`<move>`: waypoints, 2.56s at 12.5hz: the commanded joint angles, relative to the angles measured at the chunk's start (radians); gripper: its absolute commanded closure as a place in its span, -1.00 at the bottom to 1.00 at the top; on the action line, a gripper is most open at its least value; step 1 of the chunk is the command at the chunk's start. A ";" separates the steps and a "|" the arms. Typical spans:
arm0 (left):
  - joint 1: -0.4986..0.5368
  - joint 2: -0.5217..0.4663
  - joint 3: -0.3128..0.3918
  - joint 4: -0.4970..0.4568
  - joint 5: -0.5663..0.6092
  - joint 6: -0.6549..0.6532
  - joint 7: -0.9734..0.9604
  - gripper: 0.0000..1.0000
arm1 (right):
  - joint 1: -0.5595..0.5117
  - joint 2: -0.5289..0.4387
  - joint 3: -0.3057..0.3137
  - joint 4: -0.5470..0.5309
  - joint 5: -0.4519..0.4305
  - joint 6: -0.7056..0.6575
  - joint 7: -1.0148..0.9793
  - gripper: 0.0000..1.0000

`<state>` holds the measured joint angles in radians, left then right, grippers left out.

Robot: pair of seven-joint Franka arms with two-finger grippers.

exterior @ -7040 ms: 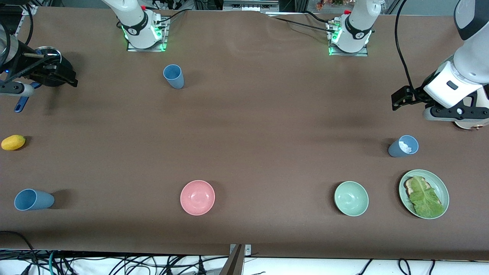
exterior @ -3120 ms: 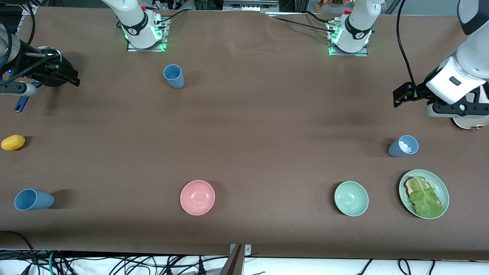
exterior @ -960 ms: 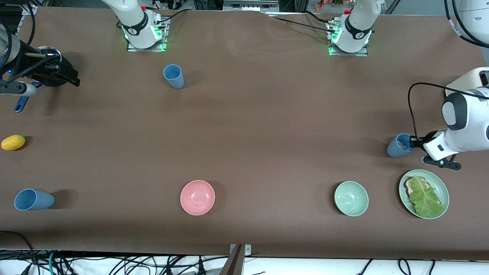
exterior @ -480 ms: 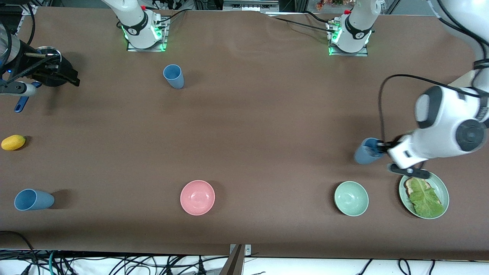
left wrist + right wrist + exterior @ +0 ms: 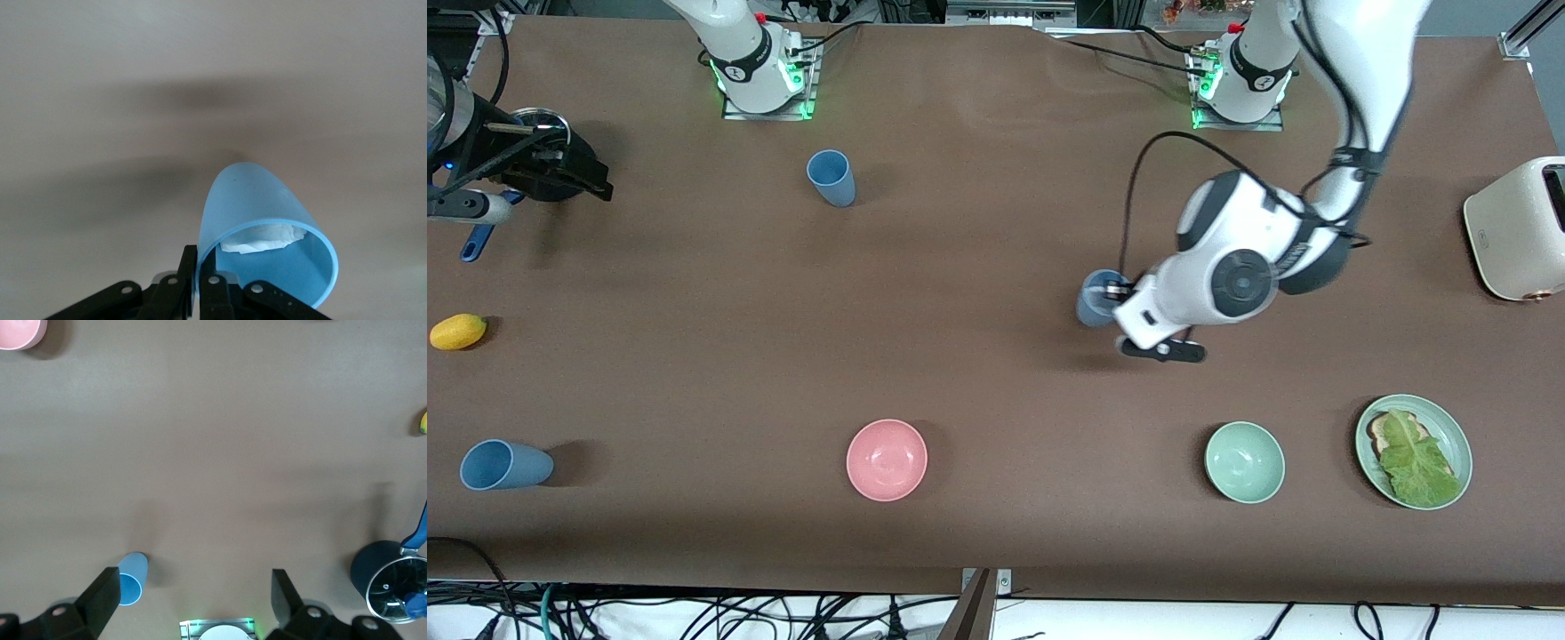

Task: Stack blue cups with both arms
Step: 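Carry the blue cup with the left gripper to the table middle, set down, then open the left gripper and withdraw while the right gripper starts moving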

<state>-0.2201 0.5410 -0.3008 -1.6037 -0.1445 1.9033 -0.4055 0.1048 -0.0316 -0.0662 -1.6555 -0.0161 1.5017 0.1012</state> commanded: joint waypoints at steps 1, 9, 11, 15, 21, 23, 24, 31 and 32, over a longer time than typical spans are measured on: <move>-0.079 0.057 0.015 0.016 -0.024 0.101 -0.165 1.00 | -0.005 0.009 0.002 0.022 0.015 -0.020 -0.003 -1.00; -0.134 0.070 0.019 0.021 -0.014 0.157 -0.210 -1.00 | -0.005 0.009 0.000 0.025 0.015 -0.023 -0.012 -1.00; -0.124 -0.010 0.031 0.022 -0.010 0.070 -0.204 -1.00 | -0.005 0.009 -0.001 0.025 0.015 -0.024 -0.015 -1.00; -0.064 -0.119 0.051 0.099 0.256 -0.096 -0.176 -1.00 | -0.008 0.004 -0.004 0.029 0.007 -0.052 -0.012 -1.00; 0.172 -0.249 0.045 0.206 0.250 -0.334 0.215 -1.00 | 0.023 0.102 0.003 0.034 0.013 -0.064 -0.023 -1.00; 0.234 -0.307 0.052 0.208 0.238 -0.381 0.344 -1.00 | 0.053 0.119 0.005 0.037 0.005 -0.067 -0.076 -1.00; 0.246 -0.363 0.077 0.173 0.220 -0.379 0.344 -1.00 | 0.062 0.114 0.005 0.027 0.011 -0.070 -0.064 -1.00; 0.194 -0.578 0.212 -0.079 0.200 -0.289 0.362 -1.00 | 0.064 -0.256 0.183 -0.536 0.060 0.214 0.098 -1.00; 0.194 -0.566 0.212 -0.068 0.160 -0.305 0.363 -1.00 | 0.064 -0.298 0.199 -0.602 0.088 0.248 0.109 -1.00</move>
<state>-0.0150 -0.0013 -0.1046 -1.6437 0.0677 1.6121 -0.0704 0.1753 -0.1700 0.1001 -2.0516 0.0344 1.6551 0.1807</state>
